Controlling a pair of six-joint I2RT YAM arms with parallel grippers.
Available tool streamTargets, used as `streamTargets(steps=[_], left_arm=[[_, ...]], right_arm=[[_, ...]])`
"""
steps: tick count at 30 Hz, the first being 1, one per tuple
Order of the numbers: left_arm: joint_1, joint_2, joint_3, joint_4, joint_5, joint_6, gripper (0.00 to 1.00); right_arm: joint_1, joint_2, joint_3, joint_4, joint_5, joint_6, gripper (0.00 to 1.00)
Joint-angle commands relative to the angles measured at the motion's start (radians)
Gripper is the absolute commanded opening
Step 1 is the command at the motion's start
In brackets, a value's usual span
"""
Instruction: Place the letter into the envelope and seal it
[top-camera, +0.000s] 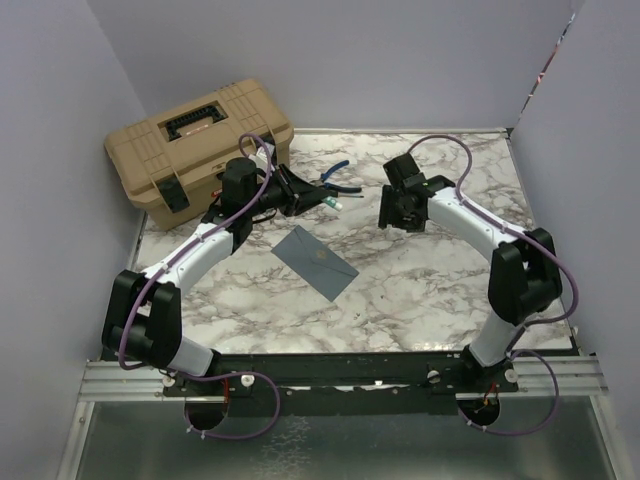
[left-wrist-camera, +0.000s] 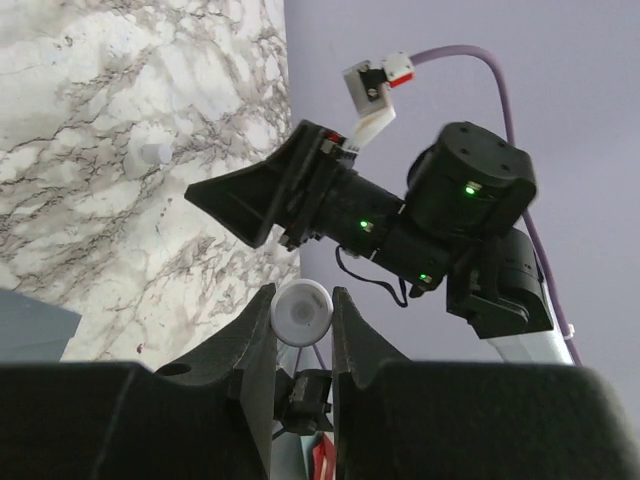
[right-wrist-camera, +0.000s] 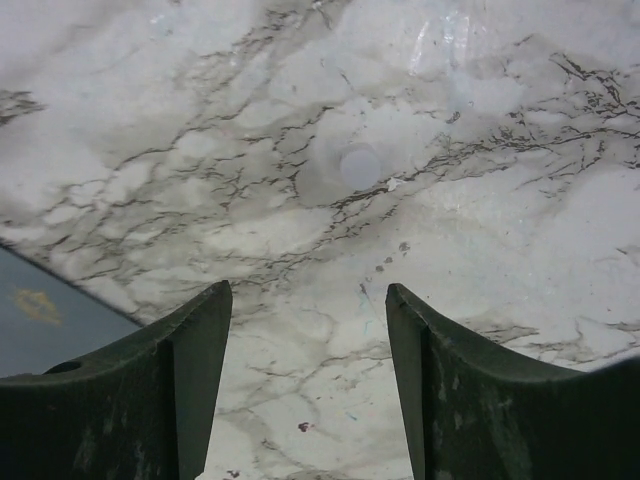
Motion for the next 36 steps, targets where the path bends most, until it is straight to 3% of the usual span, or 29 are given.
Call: streamTargets(steps=[1, 13, 25, 33, 36], left_arm=[[0.004, -0.031, -0.011, -0.037, -0.05, 0.051, 0.0], [0.005, -0.014, 0.006, -0.073, -0.048, 0.091, 0.0], [0.012, 0.005, 0.019, -0.074, -0.038, 0.094, 0.0], [0.013, 0.01, 0.022, -0.075, -0.034, 0.092, 0.0], [0.013, 0.009, 0.021, -0.075, -0.032, 0.092, 0.0]], right_arm=[[-0.024, 0.096, 0.047, -0.048, 0.073, 0.007, 0.65], [-0.089, 0.271, 0.115, -0.001, 0.02, 0.0, 0.57], [-0.104, 0.294, 0.086, 0.047, -0.027, -0.001, 0.39], [-0.116, 0.303, 0.073, 0.064, -0.022, -0.008, 0.37], [-0.119, 0.306, 0.075, 0.07, -0.036, -0.016, 0.26]])
